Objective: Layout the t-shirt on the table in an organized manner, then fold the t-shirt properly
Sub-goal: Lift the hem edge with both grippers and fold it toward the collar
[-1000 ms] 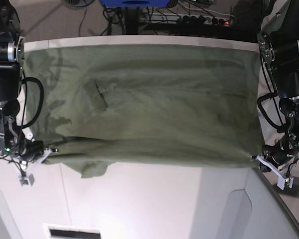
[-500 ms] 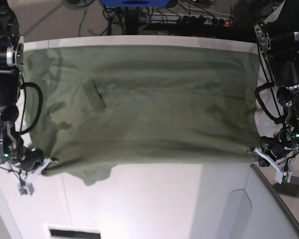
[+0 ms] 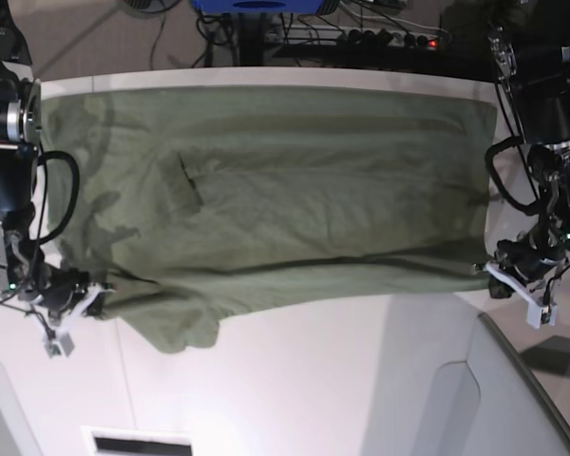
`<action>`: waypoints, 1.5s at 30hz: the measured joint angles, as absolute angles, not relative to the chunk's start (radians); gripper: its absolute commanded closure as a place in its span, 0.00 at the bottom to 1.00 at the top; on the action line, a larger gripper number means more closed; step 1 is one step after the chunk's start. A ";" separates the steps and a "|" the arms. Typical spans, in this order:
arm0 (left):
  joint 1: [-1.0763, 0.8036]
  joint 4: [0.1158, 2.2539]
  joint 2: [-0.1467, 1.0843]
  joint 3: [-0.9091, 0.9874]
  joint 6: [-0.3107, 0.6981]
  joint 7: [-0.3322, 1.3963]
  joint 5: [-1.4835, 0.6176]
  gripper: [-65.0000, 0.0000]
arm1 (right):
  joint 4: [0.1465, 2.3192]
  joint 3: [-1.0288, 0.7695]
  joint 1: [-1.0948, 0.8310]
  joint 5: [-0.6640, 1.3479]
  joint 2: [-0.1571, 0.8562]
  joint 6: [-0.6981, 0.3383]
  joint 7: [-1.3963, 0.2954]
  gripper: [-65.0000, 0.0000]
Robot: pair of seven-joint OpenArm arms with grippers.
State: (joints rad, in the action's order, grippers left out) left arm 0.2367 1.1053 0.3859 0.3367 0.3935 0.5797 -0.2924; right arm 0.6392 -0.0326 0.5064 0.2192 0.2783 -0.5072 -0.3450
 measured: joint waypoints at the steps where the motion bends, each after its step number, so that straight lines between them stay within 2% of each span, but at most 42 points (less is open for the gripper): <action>1: 0.228 1.116 0.389 0.337 0.393 0.582 -0.292 1.00 | 0.639 -0.033 0.513 0.219 0.280 -0.517 -0.335 1.00; 4: 0.198 1.174 0.390 0.337 0.391 0.630 -0.290 1.00 | 0.603 -0.006 0.542 0.219 0.294 -0.519 -0.305 1.00; 10: 0.167 1.317 0.388 0.337 0.393 0.668 -0.300 1.00 | 0.562 0.225 0.555 0.217 0.308 -0.518 -0.228 1.00; 14: 0.141 1.318 0.387 0.337 0.393 0.694 -0.292 1.00 | 0.557 0.236 0.556 0.221 0.301 -0.525 -0.197 1.00; 21: 0.104 1.324 0.385 0.337 0.393 0.694 -0.292 1.00 | 0.535 0.231 0.546 0.221 0.345 -0.517 -0.184 1.00; 26: 0.082 1.319 0.392 0.337 0.393 0.685 -0.296 1.00 | 0.567 0.229 0.514 0.227 0.353 -0.531 -0.323 1.00; 31: 0.046 1.318 0.389 0.337 0.393 0.686 -0.296 1.00 | 0.632 0.093 0.491 0.232 0.360 -0.524 -0.415 1.00; 36: 0.025 1.315 0.388 0.337 0.393 0.682 -0.297 1.00 | 0.685 0.030 0.459 0.228 0.360 -0.577 -0.513 1.00; 40: 0.029 1.271 0.388 0.346 0.394 0.681 -0.301 1.00 | 0.686 0.006 0.458 0.228 0.360 -0.577 -0.549 1.00; 45: 0.027 1.241 0.395 0.447 0.416 0.678 -0.301 1.00 | 0.686 -0.014 0.441 0.231 0.349 -0.584 -0.582 1.00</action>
State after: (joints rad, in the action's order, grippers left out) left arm 0.0269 1.2407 0.3950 0.4465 0.4164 0.6777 -0.3012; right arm 0.6865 -0.0135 0.4412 0.2314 0.3489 -0.5842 -0.5819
